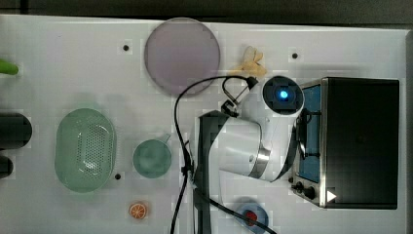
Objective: Pick ketchup from strainer and place it on the table
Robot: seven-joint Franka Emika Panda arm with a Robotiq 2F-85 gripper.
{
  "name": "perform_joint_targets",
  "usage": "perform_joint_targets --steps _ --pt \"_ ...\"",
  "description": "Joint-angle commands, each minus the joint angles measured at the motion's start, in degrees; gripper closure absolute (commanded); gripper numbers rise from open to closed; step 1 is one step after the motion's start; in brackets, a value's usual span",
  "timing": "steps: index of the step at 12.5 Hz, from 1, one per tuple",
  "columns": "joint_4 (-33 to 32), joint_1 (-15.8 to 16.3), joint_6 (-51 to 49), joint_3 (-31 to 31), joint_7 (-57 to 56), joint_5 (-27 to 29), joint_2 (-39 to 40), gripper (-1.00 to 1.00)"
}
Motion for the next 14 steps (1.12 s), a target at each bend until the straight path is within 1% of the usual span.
perform_joint_targets --steps 1,3,4,5,7,8,9,11,12,14 --pt "-4.8 3.9 7.6 2.4 -4.3 -0.2 -0.3 -0.17" --pt "-7.2 3.9 13.2 2.4 -4.3 -1.0 2.2 -0.17" --pt "-7.5 3.9 15.4 2.4 -4.3 -2.0 3.9 -0.23" --pt "-7.6 3.9 17.1 2.4 -4.3 -2.9 5.8 -0.41" --pt "-7.6 4.0 20.5 2.4 -4.3 -3.3 9.3 -0.85" --pt "-7.4 3.9 21.8 2.4 -4.3 -3.3 9.9 -1.00" --pt "-7.2 4.0 22.0 2.5 -4.3 -3.3 9.5 -1.00" --pt "-5.6 4.0 21.1 2.7 -4.1 -3.2 6.1 -1.00" --pt "-4.6 3.9 19.1 2.7 -4.1 -3.2 3.6 -1.00" --pt "-1.4 4.0 11.7 2.7 -3.9 -3.2 -1.6 -1.00"
